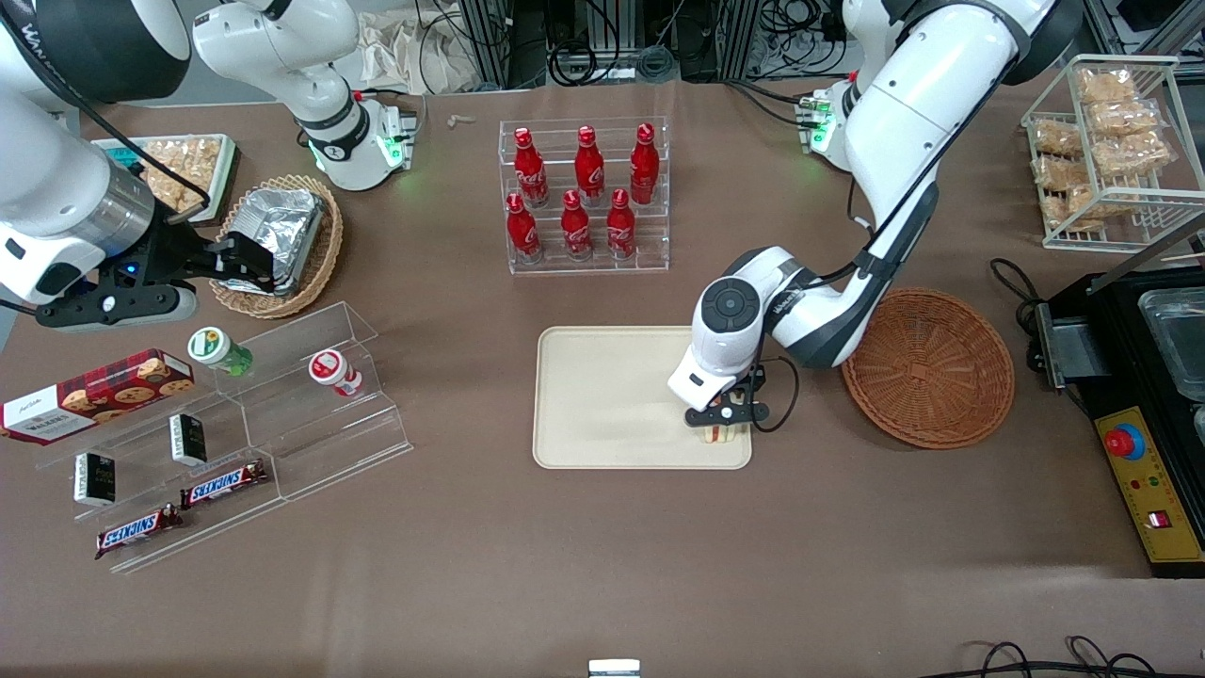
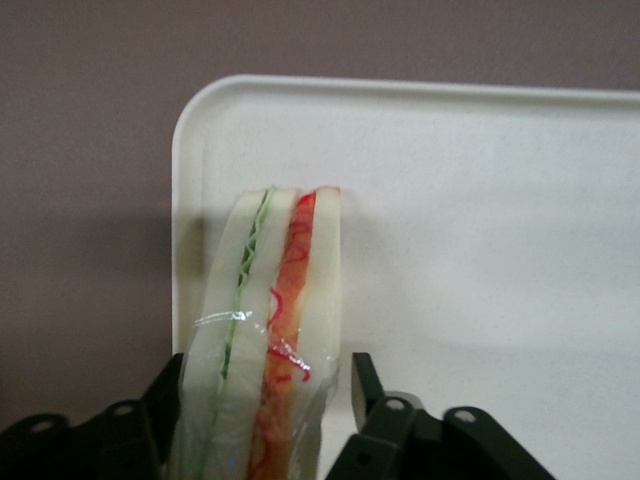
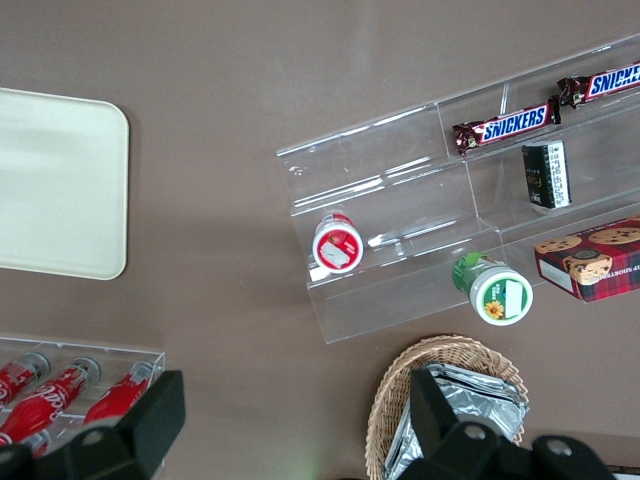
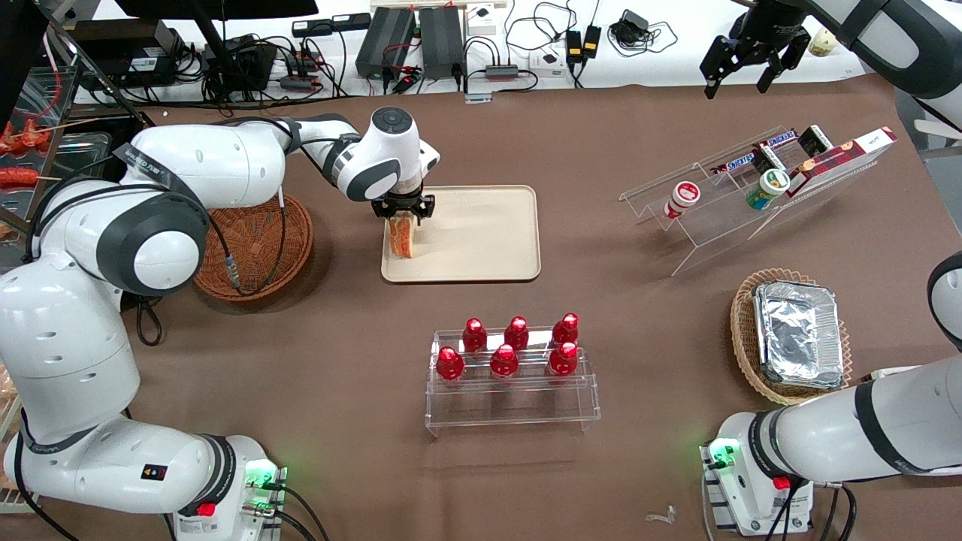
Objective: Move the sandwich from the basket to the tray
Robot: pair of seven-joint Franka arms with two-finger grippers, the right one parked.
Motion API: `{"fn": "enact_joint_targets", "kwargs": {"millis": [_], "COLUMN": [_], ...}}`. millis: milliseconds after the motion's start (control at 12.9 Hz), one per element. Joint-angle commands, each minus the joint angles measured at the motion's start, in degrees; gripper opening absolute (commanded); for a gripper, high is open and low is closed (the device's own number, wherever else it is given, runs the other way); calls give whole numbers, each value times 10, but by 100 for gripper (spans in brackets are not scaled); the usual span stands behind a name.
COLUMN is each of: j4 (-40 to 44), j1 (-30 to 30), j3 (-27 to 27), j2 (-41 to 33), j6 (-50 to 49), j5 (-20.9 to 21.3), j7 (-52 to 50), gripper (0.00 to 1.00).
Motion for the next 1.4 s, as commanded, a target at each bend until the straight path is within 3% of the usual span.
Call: {"fn": "enact_joint_targets", "kwargs": {"millis": [0, 155, 388, 621, 699, 854, 1320], "j4": [16, 35, 39, 35, 36, 36, 18], "j1": [-2, 0, 9, 54, 66, 111, 287], "j3": [-2, -3, 1, -2, -2, 0, 2], "j2": [-13, -33, -93, -172, -214, -285, -381], "j6": [-22, -95, -134, -213, -247, -297, -323], "j5": [9, 7, -81, -100, -129, -187, -267], "j7": [-23, -20, -3, 10, 34, 105, 395], "gripper": [100, 100, 100, 100, 100, 100, 100]}}
